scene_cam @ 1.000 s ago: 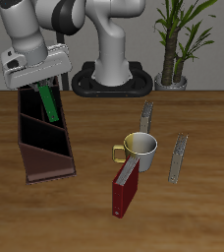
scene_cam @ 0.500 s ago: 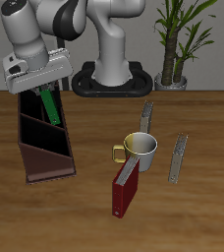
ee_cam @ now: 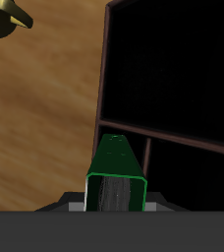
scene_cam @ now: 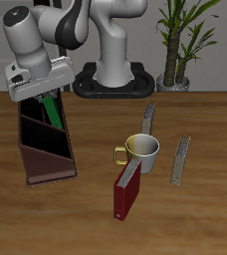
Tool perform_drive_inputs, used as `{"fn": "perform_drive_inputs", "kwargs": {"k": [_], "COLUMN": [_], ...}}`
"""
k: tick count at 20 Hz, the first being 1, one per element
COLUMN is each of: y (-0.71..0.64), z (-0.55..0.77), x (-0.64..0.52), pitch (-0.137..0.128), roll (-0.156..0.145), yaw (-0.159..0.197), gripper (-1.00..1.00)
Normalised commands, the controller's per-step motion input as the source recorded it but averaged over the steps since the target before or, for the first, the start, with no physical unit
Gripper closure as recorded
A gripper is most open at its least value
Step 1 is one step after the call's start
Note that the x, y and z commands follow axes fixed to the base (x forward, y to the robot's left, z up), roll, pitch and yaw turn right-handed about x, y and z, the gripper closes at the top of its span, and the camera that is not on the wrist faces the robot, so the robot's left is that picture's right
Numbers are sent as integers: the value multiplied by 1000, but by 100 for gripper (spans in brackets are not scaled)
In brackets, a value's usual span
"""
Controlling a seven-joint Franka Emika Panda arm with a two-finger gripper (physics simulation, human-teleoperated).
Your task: Place the green book into the right desk caddy's front compartment and place the left yellow book into the right desk caddy's right compartment and place the red book into the right desk caddy's right compartment
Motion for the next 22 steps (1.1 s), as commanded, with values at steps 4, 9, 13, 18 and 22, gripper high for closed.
{"fn": "perform_drive_inputs", "kwargs": {"k": [4,9,13,18,22], "y": [-33,-14,16,-24,24], "z": [-98,-70,-103,-115,-83], "x": [-37,-34,5,36,-20], "pitch": [-8,-24,-21,-12,-1], "roll": [-5,-19,-20,-26,3], "yaw": [-3,-7,9,-10,-1], "gripper": [100,100,100,100,100]}}
